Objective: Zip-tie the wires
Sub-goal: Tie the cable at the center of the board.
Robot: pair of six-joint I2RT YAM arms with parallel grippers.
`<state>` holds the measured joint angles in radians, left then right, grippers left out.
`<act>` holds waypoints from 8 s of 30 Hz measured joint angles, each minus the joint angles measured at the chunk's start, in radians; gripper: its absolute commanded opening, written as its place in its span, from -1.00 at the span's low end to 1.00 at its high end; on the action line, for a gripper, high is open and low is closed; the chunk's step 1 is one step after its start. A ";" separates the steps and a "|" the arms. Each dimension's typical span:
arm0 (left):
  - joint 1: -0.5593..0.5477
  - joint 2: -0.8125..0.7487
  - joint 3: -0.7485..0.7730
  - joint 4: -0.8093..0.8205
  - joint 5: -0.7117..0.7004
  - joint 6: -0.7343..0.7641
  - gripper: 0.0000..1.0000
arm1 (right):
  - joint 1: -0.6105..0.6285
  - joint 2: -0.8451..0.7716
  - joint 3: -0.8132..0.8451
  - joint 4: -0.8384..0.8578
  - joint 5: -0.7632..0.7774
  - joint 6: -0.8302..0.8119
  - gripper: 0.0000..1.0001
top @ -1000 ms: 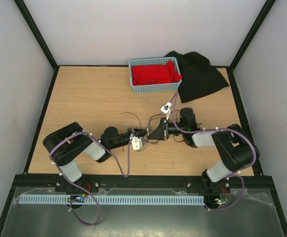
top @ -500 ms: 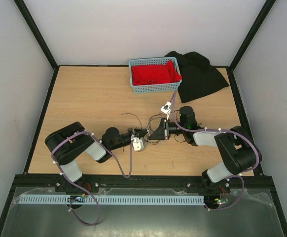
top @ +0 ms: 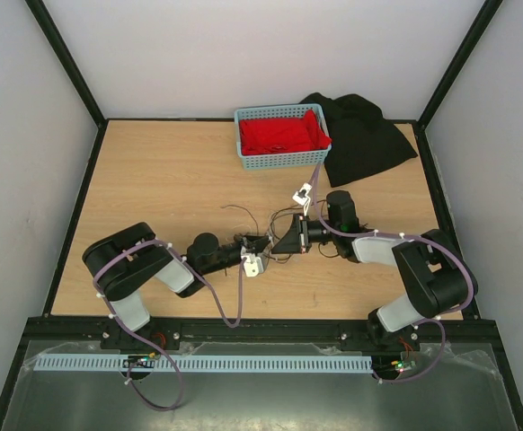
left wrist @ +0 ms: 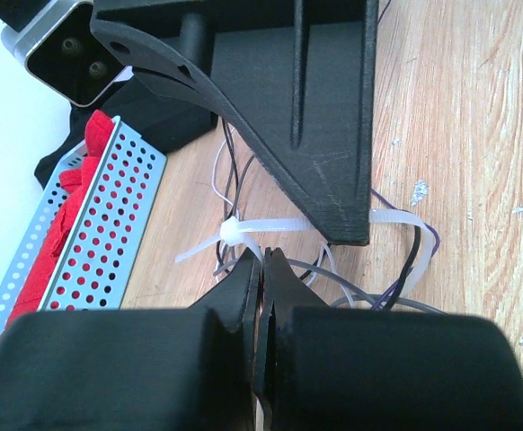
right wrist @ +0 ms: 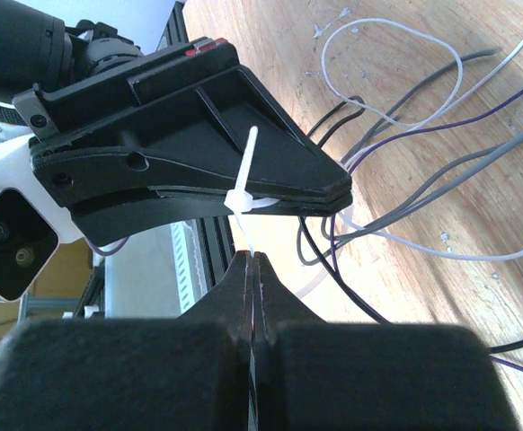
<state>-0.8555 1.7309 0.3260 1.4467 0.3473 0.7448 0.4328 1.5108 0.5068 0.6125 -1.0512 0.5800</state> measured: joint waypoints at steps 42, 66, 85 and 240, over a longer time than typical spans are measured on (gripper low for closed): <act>-0.008 0.023 0.000 0.003 -0.019 0.018 -1.00 | -0.014 0.056 0.075 -0.097 -0.011 -0.031 -1.00; -0.015 0.034 0.000 0.003 -0.019 0.018 -1.00 | -0.014 0.073 0.075 -0.095 -0.003 -0.013 -1.00; -0.015 0.040 0.001 0.004 -0.022 -0.032 -1.00 | -0.014 0.065 0.076 -0.120 -0.008 -0.037 -0.75; 0.089 -0.182 -0.152 0.005 -0.130 -0.398 0.59 | 0.033 0.012 0.185 -0.112 0.181 -0.130 -1.00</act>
<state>-0.7662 1.5486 0.1741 1.4517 0.2169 0.3466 0.4656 1.5230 0.6918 0.5007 -0.8700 0.4500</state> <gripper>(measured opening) 0.791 0.009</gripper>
